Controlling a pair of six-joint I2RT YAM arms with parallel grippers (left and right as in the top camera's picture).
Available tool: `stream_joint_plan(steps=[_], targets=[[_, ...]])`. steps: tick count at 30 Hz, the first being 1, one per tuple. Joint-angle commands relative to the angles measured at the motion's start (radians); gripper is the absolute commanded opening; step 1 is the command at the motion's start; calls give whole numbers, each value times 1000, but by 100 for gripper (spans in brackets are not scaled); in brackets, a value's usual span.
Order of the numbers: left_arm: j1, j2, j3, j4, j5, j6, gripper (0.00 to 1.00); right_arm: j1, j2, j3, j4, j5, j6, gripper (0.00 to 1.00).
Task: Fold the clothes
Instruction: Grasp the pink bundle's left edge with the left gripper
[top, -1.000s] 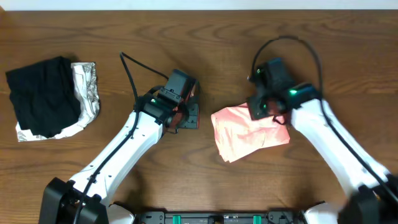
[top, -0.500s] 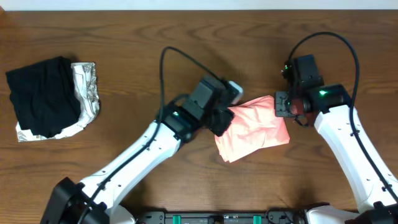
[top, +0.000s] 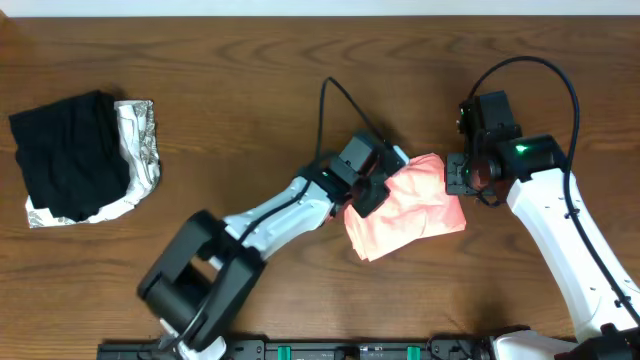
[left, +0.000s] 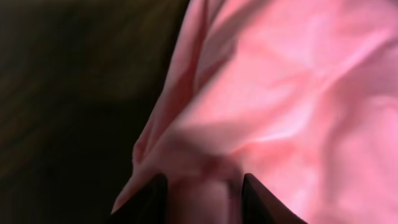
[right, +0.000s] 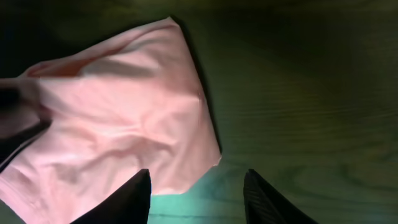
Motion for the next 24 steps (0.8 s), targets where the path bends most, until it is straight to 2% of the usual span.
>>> stream_joint_plan(steps=[1,5,9,12,15,19,21,23,24], targets=[[11,31,-3,-40,-76,-36,41,-8,-2,2,-5,14,17,47],[18,47,-3,-144,-75,-135,41,-8,-2,2,-4,14,18,47],[17,47,-3,-261,-69,-297,41,-8,-2,2,-4,14,17,48],[17,47,-3,-331,-7,-382,33,-8,-2,2,-4,14,17,49],[17,47,-3,-372,93,-397,22,-8,-2,2,-4,14,16,50],[18,42,-2,-374,107,-396,21,-8,-2,2,-8,-13,9,53],[23,33,4,-373,102,-392,21,-8,-2,2,-13,-90,-40,44],[33,22,13,-373,87,-393,22,-8,-1,2,-30,-140,-71,16],[40,14,17,-370,84,-392,22,-8,0,0,-37,-143,-71,7]])
